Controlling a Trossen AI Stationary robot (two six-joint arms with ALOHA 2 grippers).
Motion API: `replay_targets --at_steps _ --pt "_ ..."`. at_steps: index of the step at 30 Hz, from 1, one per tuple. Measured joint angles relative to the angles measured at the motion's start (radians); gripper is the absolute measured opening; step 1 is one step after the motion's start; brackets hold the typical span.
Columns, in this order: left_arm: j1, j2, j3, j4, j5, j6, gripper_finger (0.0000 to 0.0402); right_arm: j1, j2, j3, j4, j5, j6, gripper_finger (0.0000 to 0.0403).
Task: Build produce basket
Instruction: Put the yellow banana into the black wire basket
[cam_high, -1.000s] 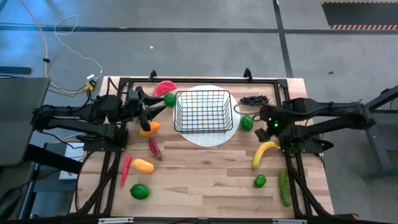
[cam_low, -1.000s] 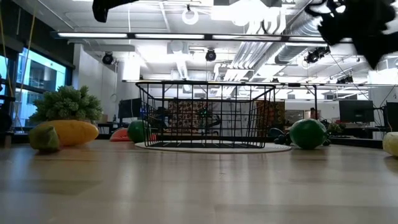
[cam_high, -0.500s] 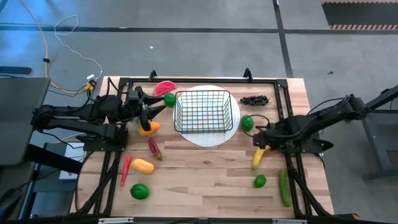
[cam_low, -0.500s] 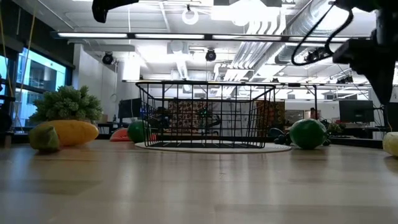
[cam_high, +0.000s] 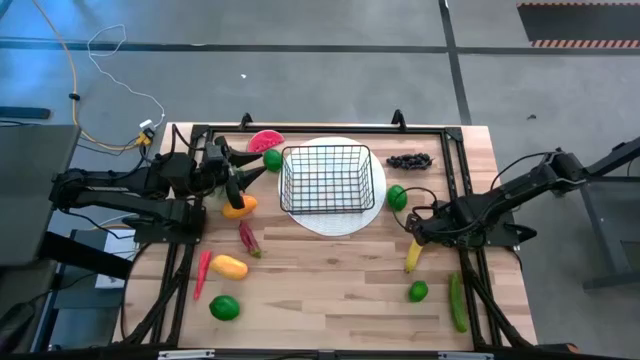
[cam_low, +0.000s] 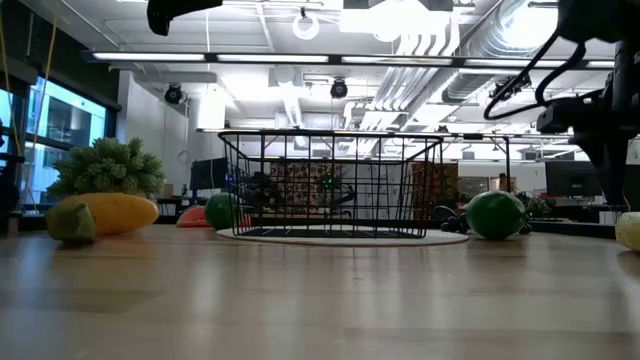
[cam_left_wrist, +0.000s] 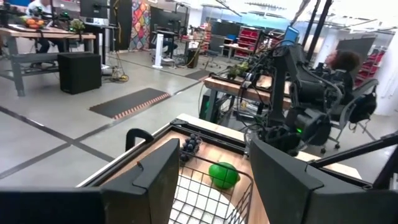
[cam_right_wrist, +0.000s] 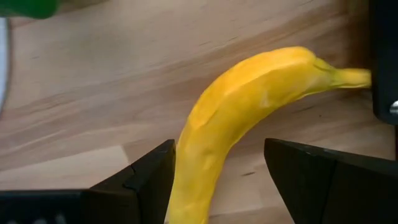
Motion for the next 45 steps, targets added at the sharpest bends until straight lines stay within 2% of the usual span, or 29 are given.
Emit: replay_targets --at_steps 20,32,35,40,45 --pt "0.000 0.000 0.000 0.001 -0.005 -0.008 0.0184 0.000 0.273 0.000 0.158 -0.031 0.043 0.0227" --pt "0.000 0.000 0.000 0.000 -0.004 -0.008 0.0184 0.000 0.293 0.002 0.172 -0.035 -0.014 0.0225" --pt "0.000 0.000 0.000 0.000 -0.004 -0.009 0.0184 0.000 0.291 0.002 0.171 -0.035 -0.015 0.0211" --pt "0.000 0.000 0.000 0.000 -0.004 -0.009 0.0184 0.000 0.282 0.002 0.169 -0.041 -0.012 0.0156" --pt "0.000 0.000 0.000 0.001 -0.004 -0.008 0.0184 0.000 0.215 0.001 0.142 -0.036 -0.051 0.0114"
